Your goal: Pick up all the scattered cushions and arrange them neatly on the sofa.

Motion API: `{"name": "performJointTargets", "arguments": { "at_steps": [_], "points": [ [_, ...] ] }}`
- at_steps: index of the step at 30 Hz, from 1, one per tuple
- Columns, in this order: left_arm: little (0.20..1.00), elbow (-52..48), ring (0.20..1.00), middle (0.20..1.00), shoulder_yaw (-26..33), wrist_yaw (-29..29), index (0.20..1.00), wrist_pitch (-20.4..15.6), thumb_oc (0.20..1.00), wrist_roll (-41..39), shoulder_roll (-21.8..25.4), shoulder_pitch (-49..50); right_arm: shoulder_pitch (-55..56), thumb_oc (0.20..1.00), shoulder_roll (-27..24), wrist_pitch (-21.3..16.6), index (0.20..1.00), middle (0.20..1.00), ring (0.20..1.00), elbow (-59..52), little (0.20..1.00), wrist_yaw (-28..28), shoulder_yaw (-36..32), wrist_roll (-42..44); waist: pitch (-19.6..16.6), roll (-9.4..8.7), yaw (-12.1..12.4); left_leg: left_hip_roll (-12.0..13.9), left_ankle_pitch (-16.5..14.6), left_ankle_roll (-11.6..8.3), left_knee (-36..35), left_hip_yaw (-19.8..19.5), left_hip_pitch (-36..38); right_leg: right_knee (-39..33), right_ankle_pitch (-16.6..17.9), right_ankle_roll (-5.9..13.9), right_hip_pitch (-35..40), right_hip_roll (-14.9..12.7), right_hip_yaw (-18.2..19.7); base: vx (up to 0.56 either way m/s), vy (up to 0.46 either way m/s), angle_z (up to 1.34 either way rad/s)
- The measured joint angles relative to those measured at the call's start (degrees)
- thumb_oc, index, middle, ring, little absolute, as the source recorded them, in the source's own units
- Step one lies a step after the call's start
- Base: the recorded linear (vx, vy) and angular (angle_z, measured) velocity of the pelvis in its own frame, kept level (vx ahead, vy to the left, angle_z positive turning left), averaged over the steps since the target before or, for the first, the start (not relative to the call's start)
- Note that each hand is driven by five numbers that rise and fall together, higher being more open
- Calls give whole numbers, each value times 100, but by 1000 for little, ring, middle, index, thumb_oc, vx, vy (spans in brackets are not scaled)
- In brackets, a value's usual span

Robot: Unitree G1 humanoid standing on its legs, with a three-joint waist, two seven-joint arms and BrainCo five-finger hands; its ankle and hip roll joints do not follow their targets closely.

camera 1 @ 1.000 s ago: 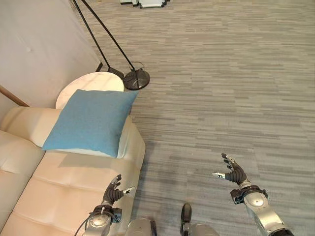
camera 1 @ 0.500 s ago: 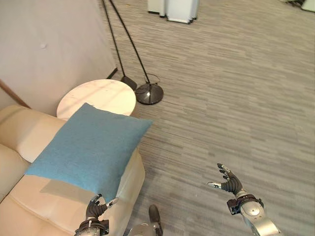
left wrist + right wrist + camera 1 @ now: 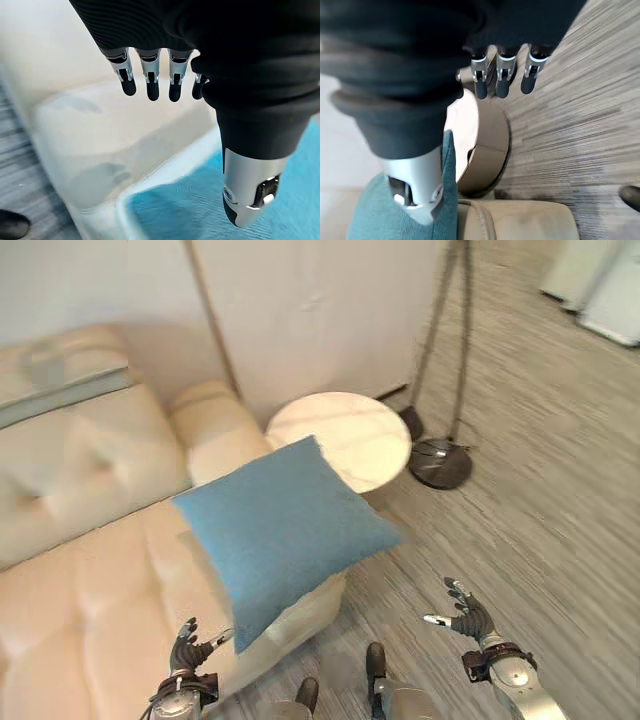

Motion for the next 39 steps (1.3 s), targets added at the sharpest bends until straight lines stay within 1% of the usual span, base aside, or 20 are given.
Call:
{"name": "performJointTargets", "arguments": {
  "at_steps": [2,4,6,7,9,10,13,14,16,18,19,20,21,23,26,29,31,32,35,39],
  "points": [
    [1000,-20,1000,1000,17,8,1000,-2,1000,-1,19,15,-115,1000,-117,1,1000,1000,1000,-14,1000,3,-2,4,10,126,28,151,-81,-126,41,92,-98,-45,-35,-153,14,38,-337,133,-166,89],
    [1000,-94,1000,1000,-3,1,1000,1,1000,-1,18,23,-180,1000,-126,-3,1000,1000,1000,-103,1000,5,-175,4,16,225,18,255,34,-231,98,117,-150,-113,-52,-215,162,64,-643,114,-123,74],
    [1000,-279,1000,1000,-3,-21,1000,-5,1000,0,47,10,-182,1000,-188,-5,1000,1000,1000,-164,1000,2,-232,4,-14,278,14,346,-96,-268,43,62,-137,-104,-125,-320,279,105,-854,70,-69,49],
    [1000,-347,1000,1000,-3,-24,1000,-6,1000,-1,72,-7,-178,1000,-191,-5,1000,1000,1000,-168,1000,3,-231,4,-25,253,16,354,-109,-290,18,80,-132,-108,-144,-341,276,98,-875,56,-40,45],
    [1000,-451,1000,1000,-29,-62,1000,-9,1000,1,104,-123,-150,1000,-219,-1,1000,1000,1000,-358,1000,2,-329,2,-15,286,-1,443,-143,-239,-37,173,-203,-103,-160,-364,299,66,-1030,54,-14,47],
    [1000,-465,1000,1000,-55,-67,1000,-8,1000,1,115,-185,-112,1000,-229,-1,1000,1000,1000,-423,1000,1,-376,2,-13,288,-29,490,-160,-216,-40,351,-243,-112,-174,-380,300,25,-1130,60,4,70],
    [1000,-682,1000,1000,-253,-119,1000,-8,1000,5,167,-404,-214,1000,-475,9,1000,1000,1000,-740,1000,-8,-431,6,-10,281,-175,679,-189,-171,-117,1382,-262,-226,-191,-403,388,-172,-1456,119,-4,53],
    [1000,-891,1000,1000,-251,-149,1000,-26,1000,5,184,-413,-227,1000,-626,-20,1000,1000,1000,-940,1000,-14,-441,6,-67,313,-185,731,-141,-202,-170,1521,-208,-284,-172,-359,512,-175,-1469,167,5,28],
    [1000,-973,1000,1000,-251,-200,1000,-29,1000,6,289,-407,-400,1000,-641,3,1000,1000,1000,-950,1000,16,-422,11,-130,270,-152,686,-116,-210,-246,1521,-106,-332,-176,-297,606,-209,-1429,178,1,5],
    [1000,-1019,1000,1000,-249,-247,1000,-24,1000,0,438,-373,-652,1000,-694,14,1000,1000,1000,-884,1000,14,-392,127,-225,240,-129,670,33,-276,-350,1524,20,-349,-190,-199,692,-201,-1382,132,-25,-3],
    [1000,-1072,1000,1000,-250,-268,1000,-22,1000,-3,521,-390,-853,1000,-693,34,1000,1000,1000,-705,1000,21,-364,205,-287,181,-116,660,172,-298,-402,1519,85,-423,-178,-164,782,-196,-1373,98,-38,4],
    [1000,-1072,1000,1000,-255,-303,1000,-22,1000,-13,569,-425,-998,1000,-693,50,1000,1000,1000,-524,1000,36,-298,293,-344,128,-104,643,179,-310,-407,1514,72,-453,-164,-133,784,-202,-1359,60,-22,8],
    [1000,-1071,1000,1000,-269,-313,1000,-20,1000,-28,628,-472,-1180,1000,-694,72,1000,1000,1000,-301,1000,48,-173,399,-384,81,-63,614,271,-401,-403,1506,66,-485,-157,-122,781,-207,-1359,-57,-37,10],
    [1000,-1028,1000,1000,-517,-320,1000,0,1000,-58,795,-878,-1666,1000,-689,176,1000,1000,1000,255,1000,81,76,662,-389,-54,49,580,308,-449,-372,1471,-47,-540,-78,-147,731,-238,-1374,-127,-40,18],
    [1000,-906,1000,1000,-765,-278,1000,-8,1000,-275,857,-1375,-2418,1000,-644,194,1000,1000,1000,822,1000,76,396,820,-373,-33,102,536,310,-445,-255,1457,-397,-488,-70,-136,419,-292,-1379,-212,-12,11],
    [1000,-395,1000,1000,-1024,-68,1000,-57,1000,-572,905,-2451,-4044,1000,-653,306,1000,1000,1000,2080,1000,3,951,926,-65,37,182,511,430,-467,-146,1412,-1029,-452,76,-168,-160,-293,-1380,-129,18,3],
    [1000,-90,1000,1000,-1210,71,1000,-150,1000,-728,882,-3064,-5000,1000,-669,386,1000,1000,1000,2795,1000,-88,1116,1014,230,84,231,520,534,-491,-205,1380,-1189,-465,134,-185,-340,-274,-1389,-64,13,5],
    [1000,220,1000,1000,-1403,125,1000,-169,1000,-829,877,-3355,-5475,1000,-659,404,1000,1000,1000,3282,1000,-128,1436,1012,313,81,248,524,555,-509,-197,1376,-1279,-474,132,-169,-428,-266,-1378,-65,6,1],
    [1000,358,1000,1000,-1631,275,1000,-220,1000,-961,784,-3825,-6095,1000,-667,412,1000,1000,1000,3707,1000,-228,1688,1004,637,55,281,540,611,-558,-202,1338,-1446,-506,160,-154,-560,-245,-1398,-49,-13,3],
    [1000,459,1000,1000,-2262,472,1000,-194,1000,-1041,140,-4447,-6180,1000,-160,441,1000,1000,1000,3657,1000,-551,1876,1002,932,-45,287,563,631,-579,-220,1325,-1544,-520,249,-259,-646,-222,-1420,-5,-6,1]
  ]
}}
